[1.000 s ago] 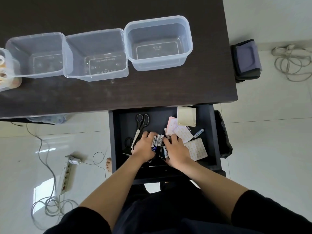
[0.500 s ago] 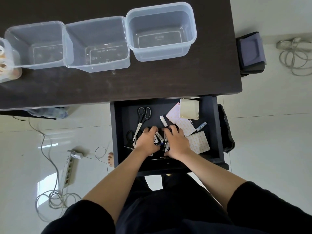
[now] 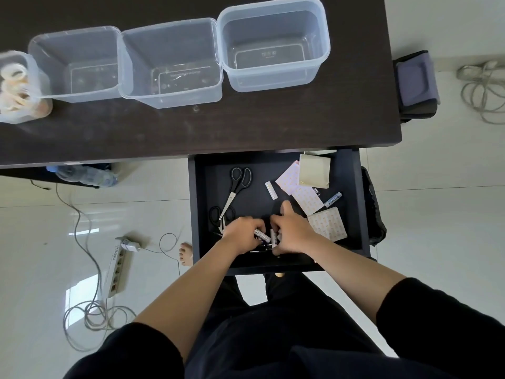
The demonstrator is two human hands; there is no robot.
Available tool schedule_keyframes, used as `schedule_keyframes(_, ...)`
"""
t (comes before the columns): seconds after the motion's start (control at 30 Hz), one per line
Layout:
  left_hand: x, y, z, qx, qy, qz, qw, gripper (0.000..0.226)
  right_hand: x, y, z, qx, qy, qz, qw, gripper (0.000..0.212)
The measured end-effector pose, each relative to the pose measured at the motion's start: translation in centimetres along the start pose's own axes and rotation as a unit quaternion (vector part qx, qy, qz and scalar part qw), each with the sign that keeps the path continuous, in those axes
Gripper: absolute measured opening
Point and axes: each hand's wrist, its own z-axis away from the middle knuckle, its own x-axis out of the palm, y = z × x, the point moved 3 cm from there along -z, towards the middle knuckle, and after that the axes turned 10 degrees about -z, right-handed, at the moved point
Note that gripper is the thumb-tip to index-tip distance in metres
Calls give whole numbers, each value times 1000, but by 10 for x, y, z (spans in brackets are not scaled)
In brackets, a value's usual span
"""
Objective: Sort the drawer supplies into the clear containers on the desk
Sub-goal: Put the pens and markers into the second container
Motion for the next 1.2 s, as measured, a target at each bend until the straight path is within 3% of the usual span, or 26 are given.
schedule_keyframes(0.1, 4, 4, 0, -10, -4, -36, 999, 28, 8, 3, 1, -17, -16, 30, 999, 27)
schedule_keyframes(0.33, 5, 10, -7, -27, -2, -48, 999, 28, 7, 5, -2, -22, -23, 24, 999, 49)
schedule_keyframes(0.5, -3, 11, -5, -2, -13, -35, 999, 15, 7, 2, -3, -3, -34, 21, 999, 35)
schedule_keyframes(0.77, -6, 11, -5, 41, -20, -36, 998, 17, 7, 0, -2, -31, -36, 58, 997, 25)
schedule_keyframes(1.2, -6, 6, -2, 31, 34, 75, 996, 13, -5, 14, 3, -18, 3, -144, 989, 23)
